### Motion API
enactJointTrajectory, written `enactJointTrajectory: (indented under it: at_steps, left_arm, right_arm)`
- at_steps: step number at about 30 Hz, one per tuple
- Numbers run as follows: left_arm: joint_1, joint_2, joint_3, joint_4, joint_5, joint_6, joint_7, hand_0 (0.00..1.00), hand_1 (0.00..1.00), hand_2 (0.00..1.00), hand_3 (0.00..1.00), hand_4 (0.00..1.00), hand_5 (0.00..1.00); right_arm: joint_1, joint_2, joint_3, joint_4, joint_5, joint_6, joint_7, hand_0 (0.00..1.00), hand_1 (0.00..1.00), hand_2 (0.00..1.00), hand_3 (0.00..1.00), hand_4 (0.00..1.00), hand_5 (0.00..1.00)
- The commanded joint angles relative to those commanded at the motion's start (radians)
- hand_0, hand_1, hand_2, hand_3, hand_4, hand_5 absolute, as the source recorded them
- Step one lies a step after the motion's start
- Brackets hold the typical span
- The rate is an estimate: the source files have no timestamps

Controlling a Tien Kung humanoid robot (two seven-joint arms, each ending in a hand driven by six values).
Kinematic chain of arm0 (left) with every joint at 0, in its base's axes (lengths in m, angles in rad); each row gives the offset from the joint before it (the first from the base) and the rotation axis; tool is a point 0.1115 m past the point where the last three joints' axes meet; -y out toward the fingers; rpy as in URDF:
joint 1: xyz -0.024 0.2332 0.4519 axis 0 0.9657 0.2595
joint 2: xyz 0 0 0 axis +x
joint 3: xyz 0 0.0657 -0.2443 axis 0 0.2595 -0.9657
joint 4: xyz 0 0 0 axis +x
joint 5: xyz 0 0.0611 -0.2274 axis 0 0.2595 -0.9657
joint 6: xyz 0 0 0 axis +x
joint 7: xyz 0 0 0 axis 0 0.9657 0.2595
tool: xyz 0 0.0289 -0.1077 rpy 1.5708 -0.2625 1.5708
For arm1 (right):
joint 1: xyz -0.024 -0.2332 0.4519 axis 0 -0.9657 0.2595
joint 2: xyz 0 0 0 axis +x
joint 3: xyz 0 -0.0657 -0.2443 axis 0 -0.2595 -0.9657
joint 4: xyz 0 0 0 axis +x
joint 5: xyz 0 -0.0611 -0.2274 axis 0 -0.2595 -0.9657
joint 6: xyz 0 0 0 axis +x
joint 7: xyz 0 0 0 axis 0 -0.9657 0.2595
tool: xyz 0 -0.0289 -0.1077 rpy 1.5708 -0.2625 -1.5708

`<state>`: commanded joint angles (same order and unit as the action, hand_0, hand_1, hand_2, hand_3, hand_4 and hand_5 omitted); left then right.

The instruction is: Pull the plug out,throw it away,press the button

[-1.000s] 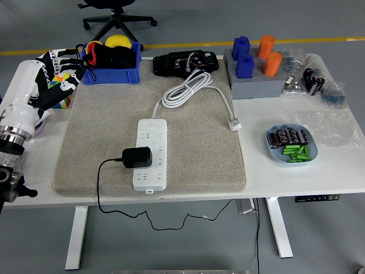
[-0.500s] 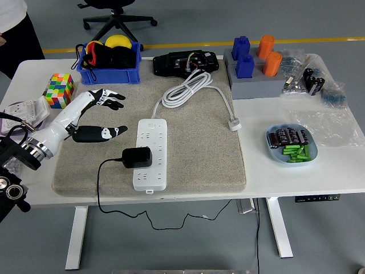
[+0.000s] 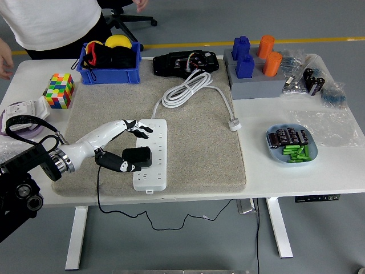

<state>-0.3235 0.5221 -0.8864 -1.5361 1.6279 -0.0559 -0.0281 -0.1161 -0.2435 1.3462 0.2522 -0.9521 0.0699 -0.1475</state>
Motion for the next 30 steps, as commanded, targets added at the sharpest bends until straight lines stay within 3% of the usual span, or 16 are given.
enactJointTrajectory:
  at_steps: [7, 20, 21, 26, 27, 30]
  left_arm:
    - [-0.061, -0.009, 0.059, 0.055, 0.019, 0.011, 0.007, 0.785, 0.719, 0.703, 0.773, 0.998, 0.002]
    - [-0.107, -0.018, 0.131, 0.141, 0.011, 0.038, -0.005, 0.735, 0.65, 0.684, 0.765, 0.998, 0.002]
    - [-0.109, -0.019, 0.135, 0.146, 0.017, 0.039, -0.002, 0.674, 0.624, 0.674, 0.758, 0.992, 0.002]
    - [-0.122, -0.025, 0.151, 0.163, 0.02, 0.038, 0.012, 0.674, 0.624, 0.674, 0.758, 0.992, 0.002]
    - [-0.125, -0.026, 0.155, 0.164, 0.018, 0.038, 0.015, 0.542, 0.558, 0.65, 0.751, 0.982, 0.002]
    - [-0.134, -0.029, 0.168, 0.17, 0.013, 0.039, 0.022, 0.542, 0.558, 0.65, 0.751, 0.982, 0.002]
  right_arm:
    - [0.004, -0.004, 0.006, -0.001, -0.001, -0.001, 0.0, 0.75, 0.684, 0.667, 0.68, 0.765, 0.667]
    - [0.004, 0.001, 0.012, -0.002, -0.003, 0.001, 0.0, 0.75, 0.684, 0.667, 0.68, 0.765, 0.667]
    - [0.004, 0.002, 0.02, -0.002, -0.006, 0.0, 0.0, 0.75, 0.684, 0.667, 0.68, 0.764, 0.667]
    - [0.005, -0.003, 0.032, 0.0, -0.012, -0.001, 0.001, 0.75, 0.684, 0.667, 0.68, 0.764, 0.667]
    - [0.005, -0.004, 0.033, 0.0, -0.013, -0.001, 0.001, 0.75, 0.684, 0.667, 0.68, 0.764, 0.667]
    - [0.005, -0.005, 0.035, -0.001, -0.014, -0.001, 0.001, 0.75, 0.684, 0.667, 0.68, 0.764, 0.667]
